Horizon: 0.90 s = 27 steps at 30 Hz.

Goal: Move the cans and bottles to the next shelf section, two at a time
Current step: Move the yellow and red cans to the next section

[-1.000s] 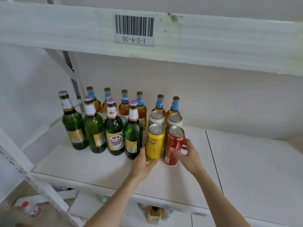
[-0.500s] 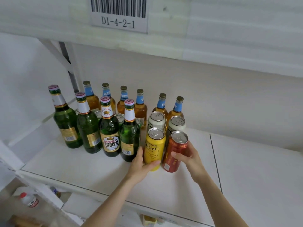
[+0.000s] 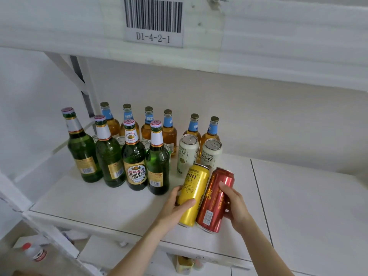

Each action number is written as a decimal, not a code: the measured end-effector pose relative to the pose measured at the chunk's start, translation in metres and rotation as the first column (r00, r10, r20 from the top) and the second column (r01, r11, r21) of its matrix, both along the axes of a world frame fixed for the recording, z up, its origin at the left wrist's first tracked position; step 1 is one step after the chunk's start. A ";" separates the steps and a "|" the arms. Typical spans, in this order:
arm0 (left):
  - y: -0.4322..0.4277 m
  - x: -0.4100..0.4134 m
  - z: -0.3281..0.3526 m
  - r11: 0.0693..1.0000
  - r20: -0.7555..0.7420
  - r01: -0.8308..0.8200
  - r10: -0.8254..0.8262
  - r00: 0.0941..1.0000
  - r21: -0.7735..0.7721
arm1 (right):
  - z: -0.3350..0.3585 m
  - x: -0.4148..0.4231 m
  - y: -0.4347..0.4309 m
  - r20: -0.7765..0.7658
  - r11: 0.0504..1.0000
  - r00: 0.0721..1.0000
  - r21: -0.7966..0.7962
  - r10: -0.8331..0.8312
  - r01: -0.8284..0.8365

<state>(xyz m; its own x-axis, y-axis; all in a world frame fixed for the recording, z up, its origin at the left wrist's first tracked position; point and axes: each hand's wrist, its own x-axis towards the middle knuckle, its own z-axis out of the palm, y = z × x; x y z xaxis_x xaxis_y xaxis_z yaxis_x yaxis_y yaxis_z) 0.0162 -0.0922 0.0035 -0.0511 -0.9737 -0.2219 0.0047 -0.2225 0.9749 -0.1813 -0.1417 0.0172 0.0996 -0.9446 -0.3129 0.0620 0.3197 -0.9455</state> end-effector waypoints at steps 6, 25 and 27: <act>0.025 -0.003 0.001 0.998 -0.037 -0.009 0.011 0.999 0.055 | 0.000 -0.009 0.031 0.010 0.998 0.998 0.036 -0.057 0.056; 0.108 0.002 0.000 0.990 -0.193 0.002 0.026 0.981 0.140 | 0.007 -0.016 0.129 -0.047 0.987 0.988 0.060 -0.147 0.150; 0.110 0.001 0.001 0.992 -0.176 0.005 0.019 0.984 0.130 | 0.011 -0.018 0.133 -0.054 0.987 0.987 0.055 -0.150 0.153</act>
<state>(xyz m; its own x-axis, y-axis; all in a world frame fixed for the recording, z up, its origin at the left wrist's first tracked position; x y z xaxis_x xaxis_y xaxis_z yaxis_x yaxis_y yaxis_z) 0.0174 0.0178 0.0048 -0.0940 -0.9379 -0.3339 0.1762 -0.3457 0.9216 -0.1995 -0.0085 0.0284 -0.0599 -0.9275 -0.3691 0.0678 0.3651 -0.9285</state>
